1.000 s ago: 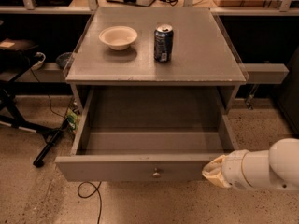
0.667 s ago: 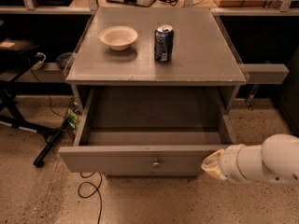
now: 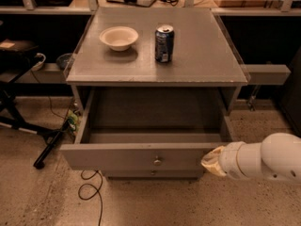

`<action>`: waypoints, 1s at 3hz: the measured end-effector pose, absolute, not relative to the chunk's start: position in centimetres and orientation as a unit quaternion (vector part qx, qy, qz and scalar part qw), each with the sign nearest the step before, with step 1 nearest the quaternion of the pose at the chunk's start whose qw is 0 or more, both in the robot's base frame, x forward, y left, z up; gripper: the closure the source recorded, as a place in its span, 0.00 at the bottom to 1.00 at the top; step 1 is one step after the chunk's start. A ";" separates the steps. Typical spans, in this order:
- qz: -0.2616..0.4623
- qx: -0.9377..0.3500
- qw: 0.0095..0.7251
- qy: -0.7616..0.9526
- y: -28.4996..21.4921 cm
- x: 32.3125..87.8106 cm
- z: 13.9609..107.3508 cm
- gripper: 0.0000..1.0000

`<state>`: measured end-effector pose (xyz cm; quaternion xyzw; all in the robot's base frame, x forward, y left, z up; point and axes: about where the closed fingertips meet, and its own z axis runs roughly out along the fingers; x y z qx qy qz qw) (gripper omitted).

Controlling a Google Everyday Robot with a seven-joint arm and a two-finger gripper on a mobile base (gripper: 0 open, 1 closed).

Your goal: Close top drawer

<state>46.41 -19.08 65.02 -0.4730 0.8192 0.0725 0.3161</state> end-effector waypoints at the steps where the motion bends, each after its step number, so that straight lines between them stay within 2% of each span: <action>1: 0.071 -0.475 0.325 0.815 -18.9 48.2 64.9 1.00; 2: 0.069 -0.475 0.337 0.810 -18.7 50.6 65.0 1.00; 3: 0.069 -0.475 0.337 0.810 -18.7 50.6 65.0 1.00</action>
Offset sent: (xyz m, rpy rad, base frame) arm 0.1323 0.0112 0.0022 0.0386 -0.1273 0.0063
